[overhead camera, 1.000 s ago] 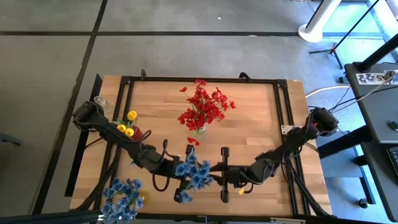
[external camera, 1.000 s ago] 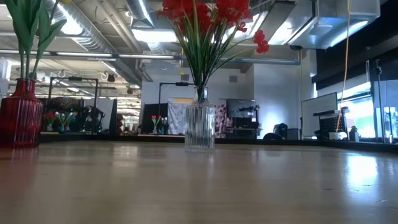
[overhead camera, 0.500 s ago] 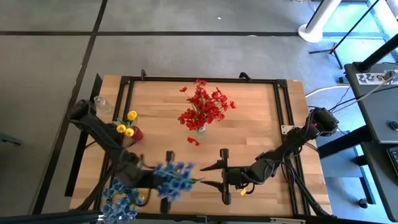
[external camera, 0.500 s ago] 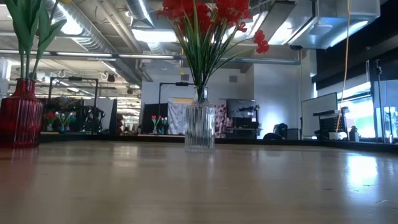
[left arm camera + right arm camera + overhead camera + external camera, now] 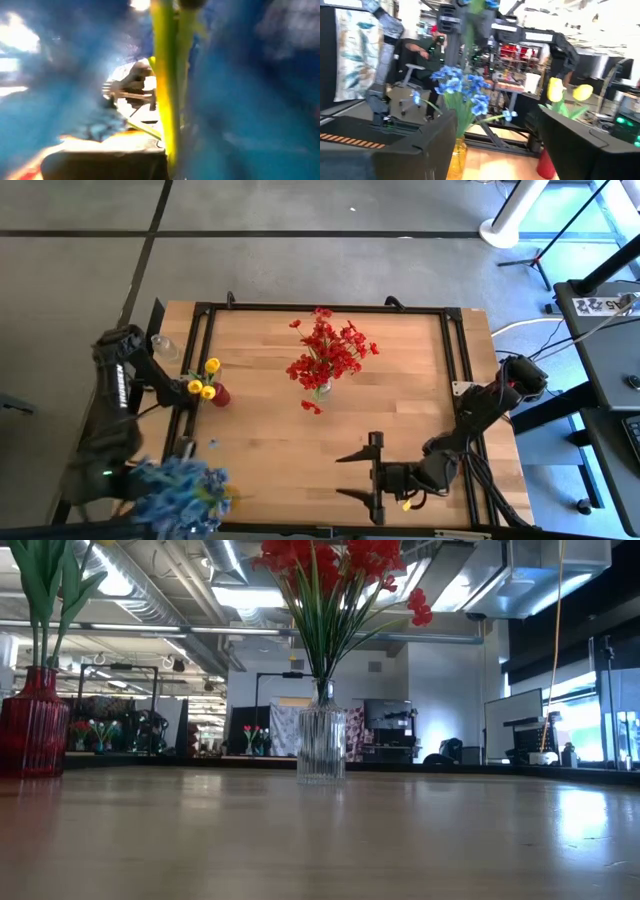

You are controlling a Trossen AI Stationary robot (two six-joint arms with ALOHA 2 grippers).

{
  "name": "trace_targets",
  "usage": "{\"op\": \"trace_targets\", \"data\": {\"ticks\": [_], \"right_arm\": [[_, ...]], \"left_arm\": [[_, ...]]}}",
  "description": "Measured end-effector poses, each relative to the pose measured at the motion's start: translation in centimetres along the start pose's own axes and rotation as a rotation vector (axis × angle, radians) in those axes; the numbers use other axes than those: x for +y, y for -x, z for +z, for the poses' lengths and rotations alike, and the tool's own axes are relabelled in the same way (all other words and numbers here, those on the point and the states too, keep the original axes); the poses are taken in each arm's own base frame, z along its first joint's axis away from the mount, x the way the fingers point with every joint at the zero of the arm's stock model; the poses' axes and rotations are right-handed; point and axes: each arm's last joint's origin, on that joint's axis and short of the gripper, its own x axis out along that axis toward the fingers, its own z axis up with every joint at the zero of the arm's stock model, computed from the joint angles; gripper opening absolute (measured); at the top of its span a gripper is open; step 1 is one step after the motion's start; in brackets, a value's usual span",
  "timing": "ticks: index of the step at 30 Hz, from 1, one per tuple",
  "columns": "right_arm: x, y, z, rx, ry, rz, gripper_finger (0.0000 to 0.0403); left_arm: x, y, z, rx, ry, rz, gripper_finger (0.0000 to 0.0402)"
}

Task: Sort flowers into vase by color
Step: Put the blue flower into the yellow vase

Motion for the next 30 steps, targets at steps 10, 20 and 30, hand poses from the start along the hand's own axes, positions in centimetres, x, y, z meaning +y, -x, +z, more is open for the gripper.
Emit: {"op": "trace_targets", "data": {"ticks": [10,20,30], "right_arm": [[-0.4,-0.2,-0.1,0.012,0.001,-0.050,0.0260],[-0.8,-0.5,-0.2,0.015,-0.009,-0.065,0.0260],[-0.7,-0.5,-0.5,0.038,-0.002,-0.061,0.0260]], "left_arm": [[-3.4,3.5,-1.7,0.043,-0.015,-0.221,0.0010],[-2.2,-1.7,-4.5,0.186,-0.014,-0.175,0.0009],[0.3,-4.7,-4.8,0.412,0.057,-0.247,0.0009]]}}
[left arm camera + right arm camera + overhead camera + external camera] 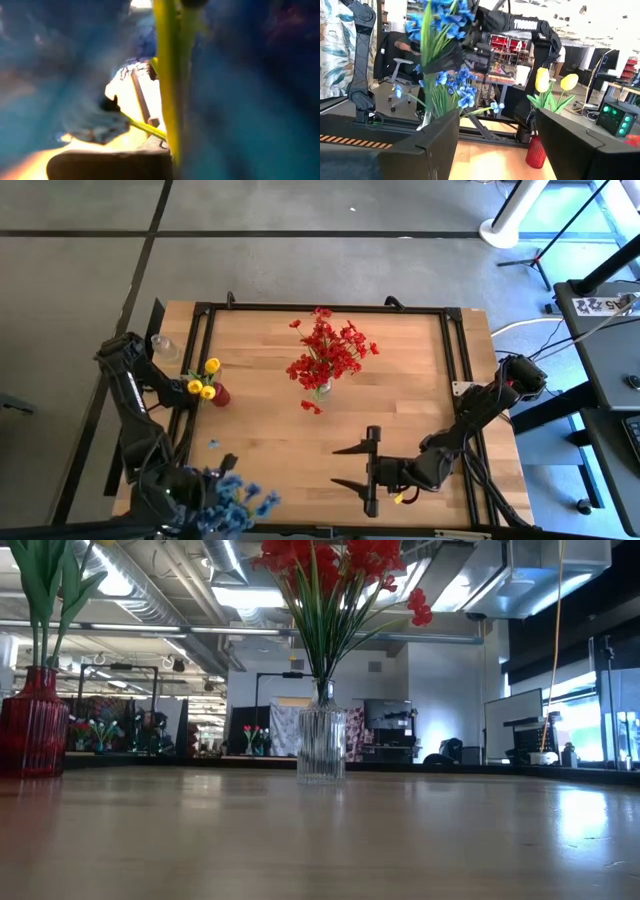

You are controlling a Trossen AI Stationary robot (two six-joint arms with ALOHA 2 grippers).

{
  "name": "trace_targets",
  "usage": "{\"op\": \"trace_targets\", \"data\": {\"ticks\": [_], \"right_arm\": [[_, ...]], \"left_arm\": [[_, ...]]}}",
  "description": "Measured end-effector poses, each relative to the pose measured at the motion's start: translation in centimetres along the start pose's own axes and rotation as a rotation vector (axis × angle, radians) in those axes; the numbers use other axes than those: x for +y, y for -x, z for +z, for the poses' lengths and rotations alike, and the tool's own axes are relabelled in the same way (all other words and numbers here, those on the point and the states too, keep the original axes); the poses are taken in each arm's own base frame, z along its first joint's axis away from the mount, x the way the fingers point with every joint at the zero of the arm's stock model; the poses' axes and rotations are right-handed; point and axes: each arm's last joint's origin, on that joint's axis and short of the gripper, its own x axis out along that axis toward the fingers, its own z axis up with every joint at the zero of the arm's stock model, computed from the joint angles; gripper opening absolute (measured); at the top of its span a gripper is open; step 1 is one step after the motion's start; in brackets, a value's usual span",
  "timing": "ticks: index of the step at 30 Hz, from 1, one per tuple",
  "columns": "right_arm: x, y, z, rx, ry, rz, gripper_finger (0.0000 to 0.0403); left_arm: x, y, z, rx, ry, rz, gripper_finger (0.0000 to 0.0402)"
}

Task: Sort flowers into vase by color
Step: Put the blue flower into the yellow vase

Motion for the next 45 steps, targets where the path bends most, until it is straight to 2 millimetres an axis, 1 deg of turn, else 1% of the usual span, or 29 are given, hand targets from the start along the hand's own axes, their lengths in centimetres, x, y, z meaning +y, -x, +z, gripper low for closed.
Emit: {"op": "trace_targets", "data": {"ticks": [3,6,10,14,21,32,37,39,45], "right_arm": [[0.1,0.0,-0.2,0.018,-0.011,0.004,0.0260],[0.1,0.0,-0.5,0.042,-0.012,-0.008,0.0260],[0.0,0.0,-0.8,0.070,-0.012,-0.035,0.0260],[0.0,0.0,-0.8,0.074,-0.008,-0.036,0.0260],[0.0,0.0,-0.8,0.074,-0.009,-0.037,0.0260],[0.0,0.0,-0.7,0.066,-0.016,-0.039,0.0260],[0.0,0.0,-0.7,0.065,-0.018,-0.039,0.0260],[0.0,0.0,-0.7,0.065,-0.022,-0.039,0.0260],[0.0,0.0,-0.8,0.073,-0.028,-0.038,0.0260]], "left_arm": [[0.3,0.6,0.6,0.039,-0.010,0.035,0.0009],[0.1,1.5,1.0,0.068,-0.007,0.042,0.0009],[0.0,2.5,-0.2,0.146,0.021,0.116,0.0009],[-0.1,3.3,-1.0,0.145,0.049,0.190,0.0010],[-0.7,3.7,-1.2,0.147,0.078,0.153,0.0010],[-0.6,4.0,-1.0,0.153,0.106,0.134,0.0010],[-0.9,4.9,0.4,0.143,0.130,0.090,0.0010],[-1.1,5.4,0.7,0.144,0.129,0.076,0.0010],[-1.7,5.9,-0.3,0.133,0.121,0.089,0.0010]]}}
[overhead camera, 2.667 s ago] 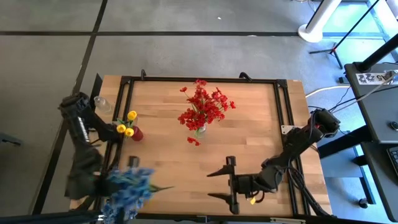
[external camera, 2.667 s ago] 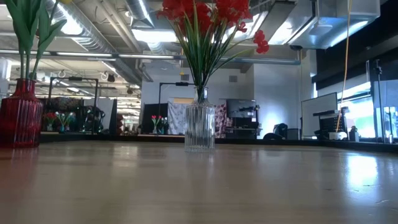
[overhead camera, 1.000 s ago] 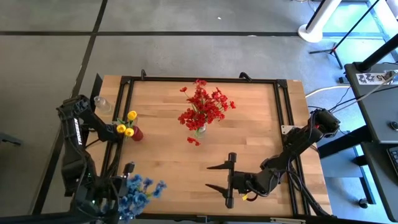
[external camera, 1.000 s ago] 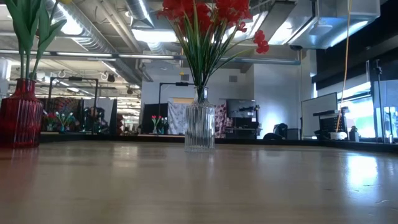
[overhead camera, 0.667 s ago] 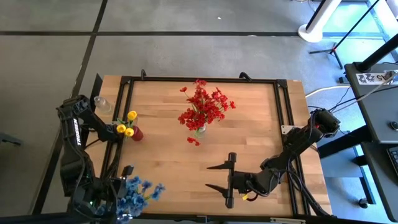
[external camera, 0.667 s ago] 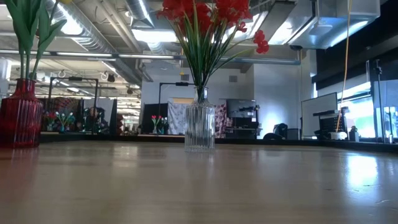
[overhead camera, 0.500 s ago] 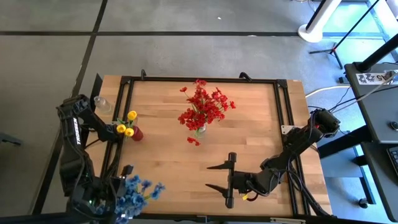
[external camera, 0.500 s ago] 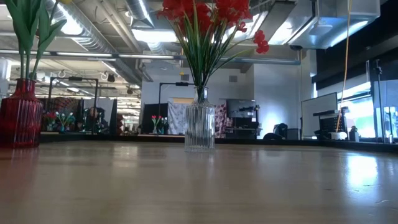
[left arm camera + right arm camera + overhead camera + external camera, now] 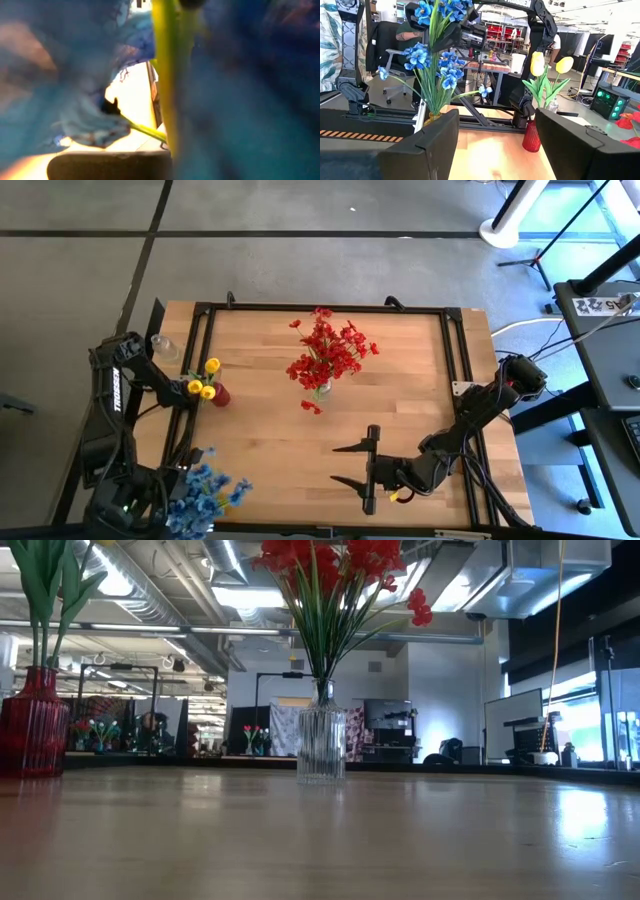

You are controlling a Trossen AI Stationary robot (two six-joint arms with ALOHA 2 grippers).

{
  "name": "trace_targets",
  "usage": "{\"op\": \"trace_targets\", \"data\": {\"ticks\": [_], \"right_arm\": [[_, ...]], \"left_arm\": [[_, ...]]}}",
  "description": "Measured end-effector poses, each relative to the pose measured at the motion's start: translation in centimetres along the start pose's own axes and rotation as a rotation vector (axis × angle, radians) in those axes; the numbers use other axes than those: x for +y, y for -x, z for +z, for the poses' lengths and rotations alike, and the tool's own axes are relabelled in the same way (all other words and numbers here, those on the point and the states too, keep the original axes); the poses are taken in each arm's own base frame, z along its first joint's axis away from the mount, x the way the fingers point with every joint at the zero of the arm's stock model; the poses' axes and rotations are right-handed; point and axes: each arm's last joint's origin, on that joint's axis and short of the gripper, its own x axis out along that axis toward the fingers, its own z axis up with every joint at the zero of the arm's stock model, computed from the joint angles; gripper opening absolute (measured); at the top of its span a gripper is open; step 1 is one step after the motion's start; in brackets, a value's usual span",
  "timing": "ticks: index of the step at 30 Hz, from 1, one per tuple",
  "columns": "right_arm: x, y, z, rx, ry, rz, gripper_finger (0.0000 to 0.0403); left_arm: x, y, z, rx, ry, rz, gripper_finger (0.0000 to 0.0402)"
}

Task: Sort flowers into vase by color
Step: Put the blue flower into the yellow vase

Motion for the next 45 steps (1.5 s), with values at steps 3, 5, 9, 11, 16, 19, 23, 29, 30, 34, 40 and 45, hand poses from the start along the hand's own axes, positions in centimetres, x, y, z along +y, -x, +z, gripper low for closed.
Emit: {"op": "trace_targets", "data": {"ticks": [3,5,9,11,16,19,23,29,30,34,40,45], "right_arm": [[0.0,0.0,0.0,0.000,0.000,0.000,0.0260],[0.0,0.0,0.0,0.000,0.000,0.000,0.0260],[0.0,0.0,0.0,0.000,0.000,-0.002,0.0260],[-0.1,0.0,0.0,0.004,0.001,-0.022,0.0260],[-0.1,0.0,-0.1,0.014,0.010,-0.032,0.0260],[-0.1,0.0,-0.2,0.017,0.012,-0.032,0.0260],[-0.1,0.0,-0.2,0.016,0.012,-0.032,0.0259],[-0.1,0.0,-0.2,0.017,0.012,-0.032,0.0259],[-0.1,0.0,-0.2,0.017,0.012,-0.032,0.0259],[-0.1,0.0,-0.2,0.016,0.012,-0.032,0.0259],[-0.1,0.0,-0.2,0.016,0.012,-0.032,0.0259],[-0.1,0.0,-0.2,0.021,0.017,-0.031,0.0260]], "left_arm": [[-0.1,0.1,-0.4,-0.017,-0.003,0.017,0.0010],[-0.1,0.1,-0.3,-0.031,-0.001,0.020,0.0010],[-0.2,0.1,-0.2,-0.043,-0.005,0.019,0.0010],[-0.2,0.1,-0.2,-0.043,0.006,0.019,0.0010],[-0.5,0.0,-0.7,-0.048,0.024,0.026,0.0010],[-0.3,-0.5,-1.6,-0.042,0.034,0.049,0.0010],[0.1,-1.3,-2.9,-0.024,0.057,0.078,0.0010],[0.4,-2.0,-4.2,-0.006,0.085,0.098,0.0010],[0.4,-2.1,-4.3,-0.005,0.085,0.098,0.0010],[0.6,-2.3,-4.7,-0.017,0.080,0.113,0.0010],[1.2,-3.2,-6.0,-0.082,0.066,0.179,0.0010],[1.6,-4.0,-7.1,-0.154,0.042,0.225,0.0010]]}}
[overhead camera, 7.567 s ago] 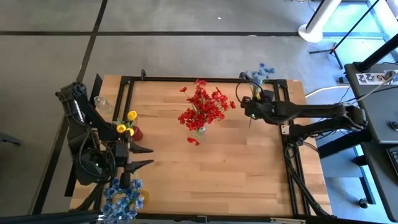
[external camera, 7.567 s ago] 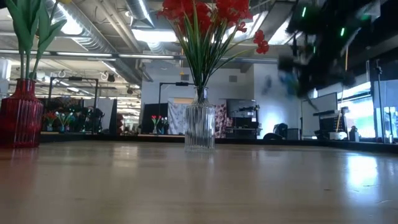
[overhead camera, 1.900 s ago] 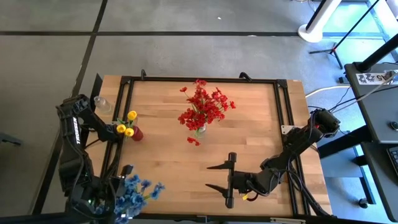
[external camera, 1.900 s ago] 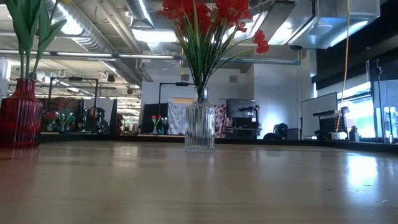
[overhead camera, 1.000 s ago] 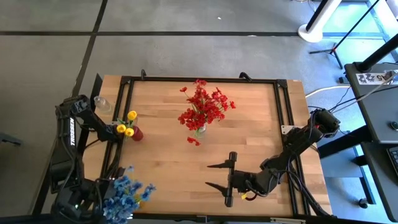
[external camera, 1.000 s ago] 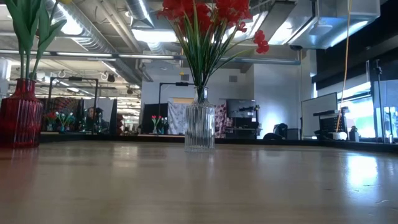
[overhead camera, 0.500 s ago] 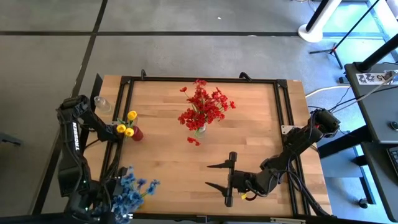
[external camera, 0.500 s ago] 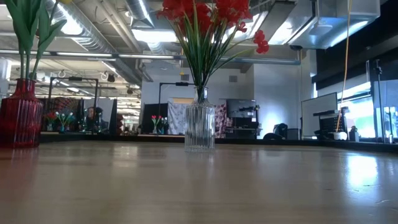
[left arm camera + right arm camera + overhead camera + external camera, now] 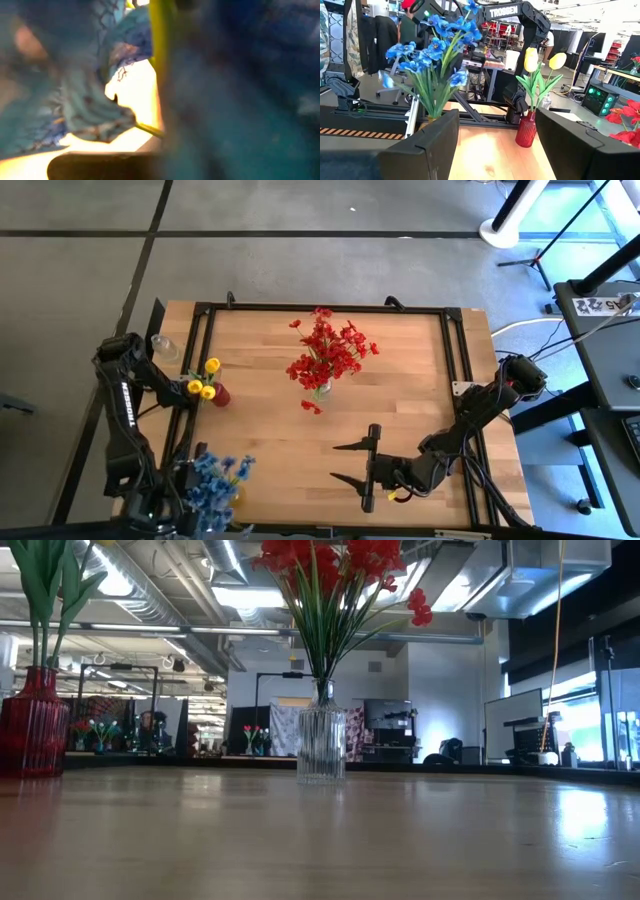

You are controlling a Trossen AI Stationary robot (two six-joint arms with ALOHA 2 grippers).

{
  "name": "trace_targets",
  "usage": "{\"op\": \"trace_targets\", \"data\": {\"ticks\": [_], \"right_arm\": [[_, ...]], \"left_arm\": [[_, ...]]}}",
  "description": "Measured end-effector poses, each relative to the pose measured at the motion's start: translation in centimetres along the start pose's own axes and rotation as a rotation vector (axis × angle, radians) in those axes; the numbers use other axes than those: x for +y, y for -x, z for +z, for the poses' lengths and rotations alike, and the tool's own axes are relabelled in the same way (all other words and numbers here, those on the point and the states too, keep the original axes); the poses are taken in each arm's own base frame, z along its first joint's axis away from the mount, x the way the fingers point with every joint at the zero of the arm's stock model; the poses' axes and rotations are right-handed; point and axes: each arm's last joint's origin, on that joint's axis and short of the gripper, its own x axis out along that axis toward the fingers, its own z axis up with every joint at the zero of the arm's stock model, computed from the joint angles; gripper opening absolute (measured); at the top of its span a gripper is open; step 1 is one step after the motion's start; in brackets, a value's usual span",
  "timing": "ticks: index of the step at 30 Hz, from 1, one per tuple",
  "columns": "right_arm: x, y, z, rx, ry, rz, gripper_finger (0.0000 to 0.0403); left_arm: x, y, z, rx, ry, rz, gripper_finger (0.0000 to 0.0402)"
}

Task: Sort flowers into vase by color
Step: Put the blue flower into the yellow vase

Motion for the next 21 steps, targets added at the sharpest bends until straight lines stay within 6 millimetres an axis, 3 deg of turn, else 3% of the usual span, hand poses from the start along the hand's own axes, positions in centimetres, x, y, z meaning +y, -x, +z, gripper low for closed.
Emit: {"op": "trace_targets", "data": {"ticks": [6,21], "right_arm": [[0.0,0.0,0.0,0.000,0.000,0.000,0.0260],[0.0,0.0,-0.2,0.013,0.009,-0.005,0.0260]], "left_arm": [[0.5,-0.5,-0.8,-0.080,-0.020,0.061,0.0010],[1.3,-2.1,-3.4,-0.028,-0.008,0.037,0.0010]]}}
